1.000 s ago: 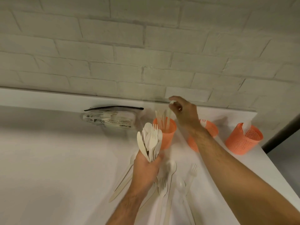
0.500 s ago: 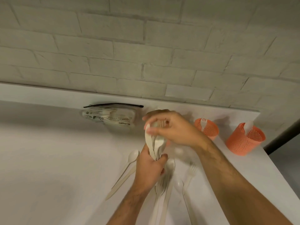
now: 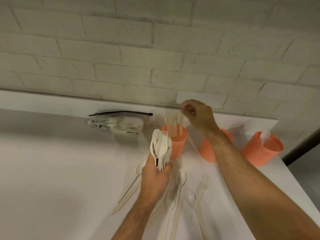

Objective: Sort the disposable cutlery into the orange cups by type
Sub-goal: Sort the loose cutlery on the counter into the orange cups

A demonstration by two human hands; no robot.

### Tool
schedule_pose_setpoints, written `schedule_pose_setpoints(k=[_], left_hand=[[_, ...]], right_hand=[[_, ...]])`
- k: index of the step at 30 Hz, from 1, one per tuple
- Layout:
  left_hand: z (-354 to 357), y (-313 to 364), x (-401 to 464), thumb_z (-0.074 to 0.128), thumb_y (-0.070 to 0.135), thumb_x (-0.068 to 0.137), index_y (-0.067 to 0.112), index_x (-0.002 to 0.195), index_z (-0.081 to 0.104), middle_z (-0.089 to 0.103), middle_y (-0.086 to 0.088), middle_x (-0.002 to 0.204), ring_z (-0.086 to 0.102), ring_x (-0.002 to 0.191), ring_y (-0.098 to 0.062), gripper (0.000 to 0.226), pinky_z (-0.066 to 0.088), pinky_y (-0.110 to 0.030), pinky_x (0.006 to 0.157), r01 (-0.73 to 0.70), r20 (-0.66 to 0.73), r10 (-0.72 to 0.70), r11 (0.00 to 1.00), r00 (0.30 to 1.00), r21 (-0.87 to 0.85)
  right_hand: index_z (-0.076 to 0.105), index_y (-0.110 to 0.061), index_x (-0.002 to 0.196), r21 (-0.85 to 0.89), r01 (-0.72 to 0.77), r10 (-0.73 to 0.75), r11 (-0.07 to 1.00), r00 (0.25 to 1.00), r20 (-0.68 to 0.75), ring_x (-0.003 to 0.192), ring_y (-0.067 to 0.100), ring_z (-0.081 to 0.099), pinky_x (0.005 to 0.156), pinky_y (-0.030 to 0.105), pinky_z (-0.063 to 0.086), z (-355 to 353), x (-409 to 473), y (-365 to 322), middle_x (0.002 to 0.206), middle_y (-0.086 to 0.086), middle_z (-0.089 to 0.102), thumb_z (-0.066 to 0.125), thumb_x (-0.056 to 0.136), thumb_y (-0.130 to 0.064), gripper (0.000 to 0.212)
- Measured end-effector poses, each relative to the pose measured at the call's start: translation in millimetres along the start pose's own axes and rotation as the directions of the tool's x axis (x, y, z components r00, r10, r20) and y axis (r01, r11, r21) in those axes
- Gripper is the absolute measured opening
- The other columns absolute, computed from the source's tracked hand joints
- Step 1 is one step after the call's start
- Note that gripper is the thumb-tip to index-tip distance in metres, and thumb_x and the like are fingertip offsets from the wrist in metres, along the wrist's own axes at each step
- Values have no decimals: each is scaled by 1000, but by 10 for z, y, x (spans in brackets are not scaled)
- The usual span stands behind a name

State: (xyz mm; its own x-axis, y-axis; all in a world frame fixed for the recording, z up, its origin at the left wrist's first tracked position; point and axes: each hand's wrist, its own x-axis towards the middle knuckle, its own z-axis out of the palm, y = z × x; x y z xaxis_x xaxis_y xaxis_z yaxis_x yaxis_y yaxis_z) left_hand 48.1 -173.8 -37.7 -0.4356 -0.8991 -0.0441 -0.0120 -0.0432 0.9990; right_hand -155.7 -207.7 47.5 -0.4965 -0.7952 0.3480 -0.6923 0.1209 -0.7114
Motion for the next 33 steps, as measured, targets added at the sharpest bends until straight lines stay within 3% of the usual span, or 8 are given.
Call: schedule_pose_setpoints(k=[3,8,12,16,19,22,27,33], left_hand=[[6,15,-4,63,10,88,26,122,57,62,14,68,53,52,-2,38,44,-21,51,-28,-27,30,998,999,49],[58,67,2,62,11,89,27,129,53,62,12,62,54,49,-4,44,47,-21,48,-58,-45,62,994,997,90],[112,113,-32,63,6,87,28,117,58,63,6,66,56,53,-10,38,45,-23,49,-42,0,42,999,999,10],[164,124,-84,68,5,86,20,108,60,59,4,63,51,49,-10,28,43,-21,47,10,74,-1,993,997,-114],[197,106,-102,70,7,85,20,107,60,57,1,64,49,51,-12,28,42,-23,47,18,73,-8,990,997,-139],[237,76,-87,69,9,85,25,111,62,59,10,66,51,53,-9,31,42,-25,50,26,56,-20,993,998,-111],[274,50,-66,69,11,82,26,110,61,61,12,67,53,54,-6,33,42,-28,54,12,32,-10,999,999,-51],[316,132,-127,76,7,81,19,110,62,61,5,66,51,53,-9,34,42,-24,49,36,93,-17,976,995,-215]], right_hand=[[65,-22,125,-58,-32,35,998,998,48,94,12,62,77,18,46,-41,-179,-84,116,-5,64,65,94,-41,36],[65,-35,125,41,-109,64,993,804,591,99,1,64,88,22,52,-151,-601,-333,113,-17,67,78,71,-60,61],[72,-25,111,123,-125,55,984,884,464,78,-7,60,73,11,47,-132,-700,-275,95,-13,70,85,78,-26,36],[74,-11,98,283,-196,75,939,919,387,92,19,70,89,31,54,-161,-742,-155,99,8,75,78,83,-11,16],[73,-9,96,313,-195,69,929,926,372,87,16,72,83,27,56,-207,-765,-154,94,6,76,71,87,-3,11],[70,-11,101,382,-268,89,884,900,427,74,3,67,67,14,49,-256,-795,-192,87,0,75,71,88,-4,15],[75,-19,101,317,-233,104,919,921,376,93,13,72,86,26,57,-234,-841,-131,96,-1,77,87,75,-20,29],[75,-13,104,393,-277,174,877,945,278,88,16,73,76,26,56,-288,-866,-36,95,4,77,80,83,-12,22]])
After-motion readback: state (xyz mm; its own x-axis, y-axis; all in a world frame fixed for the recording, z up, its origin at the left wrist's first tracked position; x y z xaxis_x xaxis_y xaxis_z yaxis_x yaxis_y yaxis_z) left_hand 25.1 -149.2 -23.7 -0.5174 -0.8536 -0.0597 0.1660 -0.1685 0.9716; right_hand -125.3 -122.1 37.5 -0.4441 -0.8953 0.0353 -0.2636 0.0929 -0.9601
